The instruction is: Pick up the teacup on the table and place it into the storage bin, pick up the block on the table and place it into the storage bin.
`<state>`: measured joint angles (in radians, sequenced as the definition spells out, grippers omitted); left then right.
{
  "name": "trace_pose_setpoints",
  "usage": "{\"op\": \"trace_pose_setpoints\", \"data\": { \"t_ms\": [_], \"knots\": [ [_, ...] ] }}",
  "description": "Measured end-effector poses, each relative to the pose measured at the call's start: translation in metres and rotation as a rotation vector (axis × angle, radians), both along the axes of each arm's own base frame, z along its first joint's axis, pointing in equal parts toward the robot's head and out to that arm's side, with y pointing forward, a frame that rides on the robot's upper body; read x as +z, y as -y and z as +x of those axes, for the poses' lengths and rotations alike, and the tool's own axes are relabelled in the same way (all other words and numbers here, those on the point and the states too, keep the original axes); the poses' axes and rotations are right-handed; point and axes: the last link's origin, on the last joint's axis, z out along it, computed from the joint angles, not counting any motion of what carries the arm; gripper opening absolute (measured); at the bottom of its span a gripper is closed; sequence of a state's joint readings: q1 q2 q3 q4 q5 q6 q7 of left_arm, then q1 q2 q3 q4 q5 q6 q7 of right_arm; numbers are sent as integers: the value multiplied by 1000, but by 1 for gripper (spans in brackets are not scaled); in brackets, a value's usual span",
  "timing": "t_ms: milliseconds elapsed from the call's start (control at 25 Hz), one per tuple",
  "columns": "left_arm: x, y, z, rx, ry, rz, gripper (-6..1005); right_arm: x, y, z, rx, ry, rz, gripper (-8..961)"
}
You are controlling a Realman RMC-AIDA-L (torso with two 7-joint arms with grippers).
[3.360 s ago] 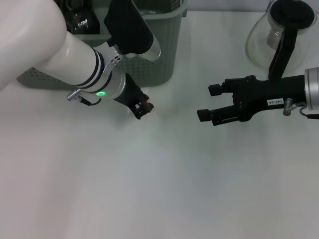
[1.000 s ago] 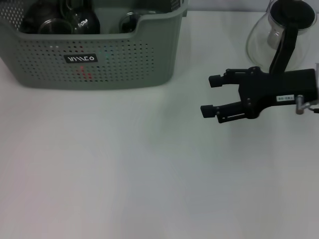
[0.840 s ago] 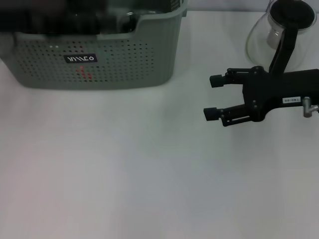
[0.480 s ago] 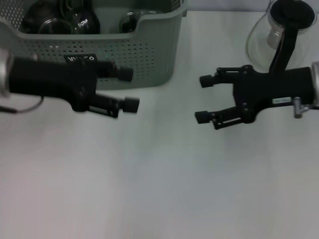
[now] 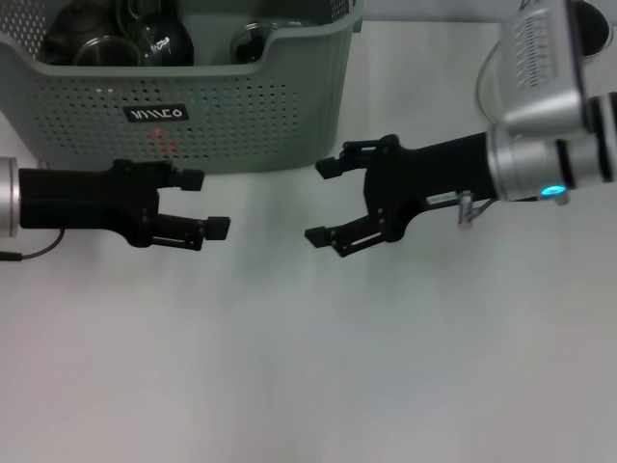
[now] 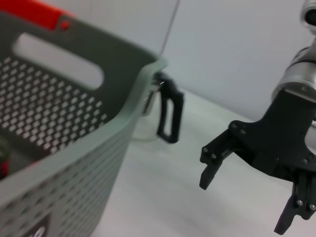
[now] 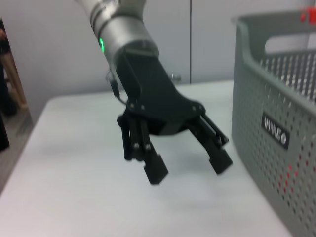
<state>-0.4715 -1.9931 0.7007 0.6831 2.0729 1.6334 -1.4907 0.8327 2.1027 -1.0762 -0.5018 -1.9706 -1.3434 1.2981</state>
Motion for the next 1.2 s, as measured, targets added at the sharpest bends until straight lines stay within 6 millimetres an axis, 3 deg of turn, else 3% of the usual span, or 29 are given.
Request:
{"op": "trace_pose_setpoints", "data": {
  "t_ms": [320,1200],
  "knots": [
    [-2,3,-10,36,-32,10,933,-18,1,1,30,9,24,940],
    [-10,1,-9,25,-58,-8,932,-29,6,11,39,28,41,941]
  ]
}}
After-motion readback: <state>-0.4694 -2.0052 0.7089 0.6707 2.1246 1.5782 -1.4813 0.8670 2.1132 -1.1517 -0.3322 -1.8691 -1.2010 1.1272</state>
